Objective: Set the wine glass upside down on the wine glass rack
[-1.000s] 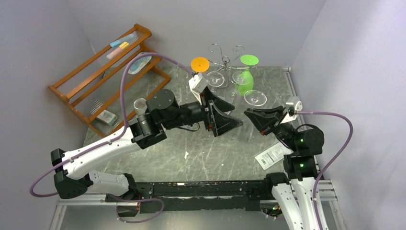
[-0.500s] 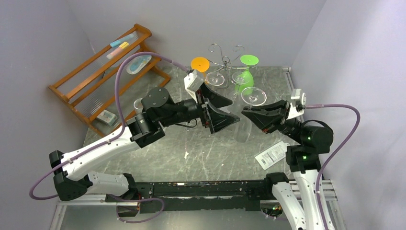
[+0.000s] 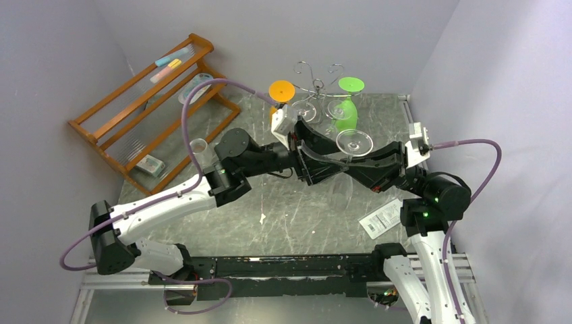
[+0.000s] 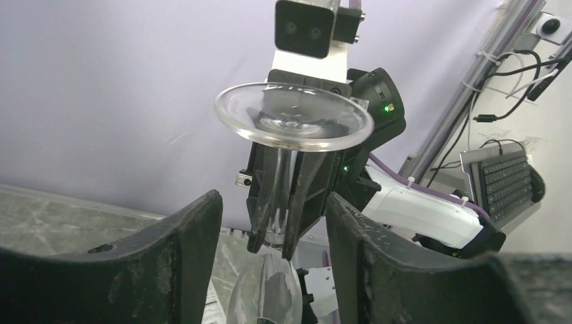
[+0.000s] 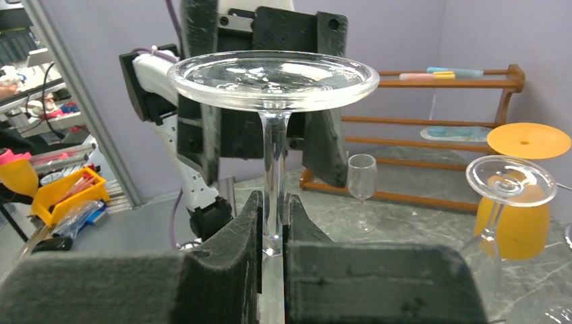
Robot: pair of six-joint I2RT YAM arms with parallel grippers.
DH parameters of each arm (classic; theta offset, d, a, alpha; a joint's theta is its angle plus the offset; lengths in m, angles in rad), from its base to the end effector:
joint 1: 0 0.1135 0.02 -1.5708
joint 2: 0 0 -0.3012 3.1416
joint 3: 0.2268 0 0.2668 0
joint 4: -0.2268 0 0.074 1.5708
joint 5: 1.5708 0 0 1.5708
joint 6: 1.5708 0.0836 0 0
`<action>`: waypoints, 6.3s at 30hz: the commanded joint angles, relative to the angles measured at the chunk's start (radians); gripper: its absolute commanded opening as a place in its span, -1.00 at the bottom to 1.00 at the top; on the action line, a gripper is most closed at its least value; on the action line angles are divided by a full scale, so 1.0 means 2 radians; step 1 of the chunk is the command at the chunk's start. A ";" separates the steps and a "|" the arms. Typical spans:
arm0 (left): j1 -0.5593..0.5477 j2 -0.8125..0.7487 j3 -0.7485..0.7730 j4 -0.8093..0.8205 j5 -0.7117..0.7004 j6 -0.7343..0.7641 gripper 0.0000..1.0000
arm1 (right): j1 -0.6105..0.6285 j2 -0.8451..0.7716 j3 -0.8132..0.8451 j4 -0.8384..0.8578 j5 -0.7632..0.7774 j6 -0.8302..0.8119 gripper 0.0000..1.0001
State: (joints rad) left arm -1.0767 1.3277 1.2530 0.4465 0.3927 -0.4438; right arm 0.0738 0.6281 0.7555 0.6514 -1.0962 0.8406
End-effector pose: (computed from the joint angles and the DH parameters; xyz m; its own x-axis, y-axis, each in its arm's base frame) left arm 0.1388 -0.3252 0.5012 -0.2662 -0.3422 -0.9011 0.9613 -0.0251 -0.2745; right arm 0.1006 0.0820 0.4618 -0.0282 0.3393 -0.9402 -0.9655 0.2343 0.1135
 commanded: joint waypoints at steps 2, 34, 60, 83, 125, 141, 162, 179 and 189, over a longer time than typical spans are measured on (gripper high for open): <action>0.002 0.033 0.018 0.069 0.046 -0.013 0.15 | 0.002 -0.005 -0.001 0.038 -0.020 0.030 -1.00; 0.002 0.076 0.020 0.139 0.057 -0.005 -0.90 | 0.008 0.007 0.014 -0.007 -0.031 -0.006 -0.80; 0.002 0.003 -0.059 0.079 0.007 0.166 -0.90 | 0.008 -0.018 0.151 -0.422 0.112 0.166 0.25; 0.002 0.015 -0.106 0.107 -0.024 0.167 0.12 | 0.008 0.007 0.146 -0.442 0.146 0.284 -1.00; 0.077 -0.128 -0.080 -0.203 -0.533 0.307 -0.90 | 0.008 0.031 0.151 -0.484 0.302 0.149 0.59; 0.366 0.119 0.047 -0.037 -0.064 0.240 -0.90 | 0.008 0.010 0.152 -0.514 0.389 0.079 0.54; 0.388 0.394 0.249 0.166 0.306 0.071 -0.90 | 0.008 0.020 0.136 -0.510 0.397 0.067 0.49; 0.364 0.468 0.320 0.246 0.367 -0.014 -0.90 | 0.008 0.020 0.132 -0.517 0.404 0.065 0.47; 0.356 0.482 0.356 0.174 0.360 0.045 -0.90 | 0.008 0.019 0.126 -0.520 0.404 0.065 0.46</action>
State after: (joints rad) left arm -0.3561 2.2692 1.9129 0.8062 1.0958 -0.4080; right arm 0.0868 0.6727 1.0241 -0.3737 -0.2993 0.9848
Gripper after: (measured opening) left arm 0.167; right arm 0.735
